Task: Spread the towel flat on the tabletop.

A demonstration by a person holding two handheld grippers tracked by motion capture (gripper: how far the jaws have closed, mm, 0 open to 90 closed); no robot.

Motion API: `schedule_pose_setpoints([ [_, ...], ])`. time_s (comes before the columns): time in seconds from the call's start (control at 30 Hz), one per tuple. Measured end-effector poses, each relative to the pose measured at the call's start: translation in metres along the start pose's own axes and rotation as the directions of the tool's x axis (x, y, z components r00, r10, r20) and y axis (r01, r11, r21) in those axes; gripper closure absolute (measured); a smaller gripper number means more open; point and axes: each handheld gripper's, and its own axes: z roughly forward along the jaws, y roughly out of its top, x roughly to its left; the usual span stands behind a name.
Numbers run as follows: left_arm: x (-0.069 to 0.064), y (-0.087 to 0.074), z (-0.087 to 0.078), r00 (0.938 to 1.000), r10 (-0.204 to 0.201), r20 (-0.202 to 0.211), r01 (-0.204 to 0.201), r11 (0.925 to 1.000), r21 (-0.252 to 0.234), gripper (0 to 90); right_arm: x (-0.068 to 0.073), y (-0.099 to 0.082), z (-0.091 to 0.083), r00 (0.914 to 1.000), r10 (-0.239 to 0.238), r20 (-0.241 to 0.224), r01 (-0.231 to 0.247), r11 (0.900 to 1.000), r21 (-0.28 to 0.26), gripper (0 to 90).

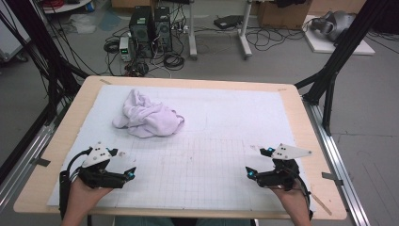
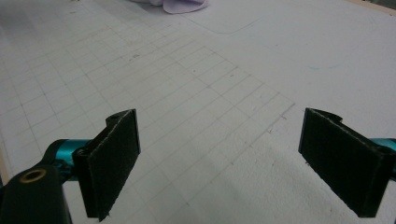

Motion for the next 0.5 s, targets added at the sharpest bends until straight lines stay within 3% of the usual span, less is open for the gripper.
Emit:
schedule_pose_setpoints([
  [0.5, -0.0006, 0.0030, 0.0005, 1.0000, 0.002, 0.002, -0.002, 0.9999, -0.011, 8.6, 0.0009, -0.0035, -0.0006, 1.0000, 0.002, -0.006, -0.002, 1.0000, -0.006, 11.7],
])
